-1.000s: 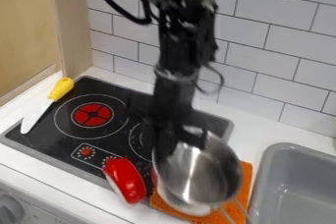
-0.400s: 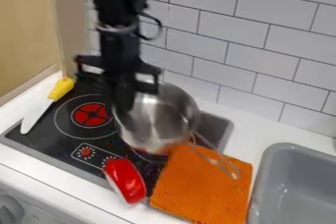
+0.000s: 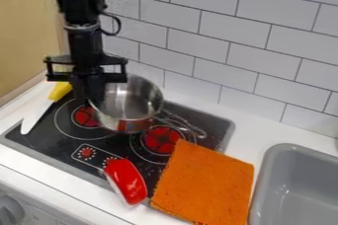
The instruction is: Move the silver pot to the upperleft of table
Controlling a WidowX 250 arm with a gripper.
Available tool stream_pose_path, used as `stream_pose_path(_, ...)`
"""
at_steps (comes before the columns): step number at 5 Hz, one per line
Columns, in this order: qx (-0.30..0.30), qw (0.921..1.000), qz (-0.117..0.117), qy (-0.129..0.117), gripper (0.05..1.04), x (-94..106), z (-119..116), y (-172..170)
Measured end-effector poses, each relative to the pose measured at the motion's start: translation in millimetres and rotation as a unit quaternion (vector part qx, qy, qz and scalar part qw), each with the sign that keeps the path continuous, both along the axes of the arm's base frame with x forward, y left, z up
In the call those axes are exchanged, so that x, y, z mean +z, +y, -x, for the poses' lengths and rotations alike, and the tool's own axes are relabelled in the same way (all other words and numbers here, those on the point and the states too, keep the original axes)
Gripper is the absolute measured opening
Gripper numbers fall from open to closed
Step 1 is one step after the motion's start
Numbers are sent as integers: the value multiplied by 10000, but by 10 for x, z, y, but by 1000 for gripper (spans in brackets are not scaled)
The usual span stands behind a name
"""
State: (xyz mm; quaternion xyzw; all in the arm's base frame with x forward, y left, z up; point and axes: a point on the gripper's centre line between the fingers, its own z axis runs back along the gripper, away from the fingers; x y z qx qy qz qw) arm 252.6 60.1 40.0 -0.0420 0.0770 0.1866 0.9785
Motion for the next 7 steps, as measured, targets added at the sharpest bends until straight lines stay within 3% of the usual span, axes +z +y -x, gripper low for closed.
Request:
stream_pose_path(2, 453, 9986, -143, 250, 64, -330, -210, 377)
stream_pose_path(4, 578, 9974, -305, 301, 93, -355, -242, 443)
stream_pose_path(5, 653, 9967, -306, 369, 269, -366, -225, 439)
stream_pose_path(7, 642, 9939, -550, 705, 827, -308, -117, 492)
